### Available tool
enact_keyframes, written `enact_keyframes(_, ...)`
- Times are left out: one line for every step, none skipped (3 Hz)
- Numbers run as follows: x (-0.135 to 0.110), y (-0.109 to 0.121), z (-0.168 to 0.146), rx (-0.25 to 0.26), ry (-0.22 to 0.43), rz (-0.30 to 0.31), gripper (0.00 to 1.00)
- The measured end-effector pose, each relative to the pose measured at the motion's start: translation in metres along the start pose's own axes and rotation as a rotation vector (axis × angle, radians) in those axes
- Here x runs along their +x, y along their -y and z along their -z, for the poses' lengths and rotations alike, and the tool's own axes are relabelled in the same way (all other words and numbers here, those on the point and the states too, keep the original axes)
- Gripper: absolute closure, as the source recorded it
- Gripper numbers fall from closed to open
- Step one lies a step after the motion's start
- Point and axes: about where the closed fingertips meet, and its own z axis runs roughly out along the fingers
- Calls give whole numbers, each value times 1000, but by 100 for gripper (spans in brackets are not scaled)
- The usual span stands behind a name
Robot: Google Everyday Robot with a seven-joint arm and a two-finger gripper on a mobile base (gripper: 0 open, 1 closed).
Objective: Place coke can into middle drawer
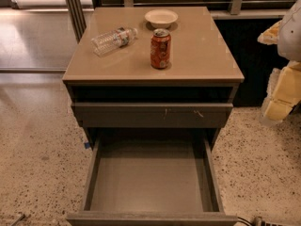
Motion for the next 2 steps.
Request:
enact_keyframes(0,0,0,0,0,0,0)
enact_keyframes(-4,7,5,27,22,1,0)
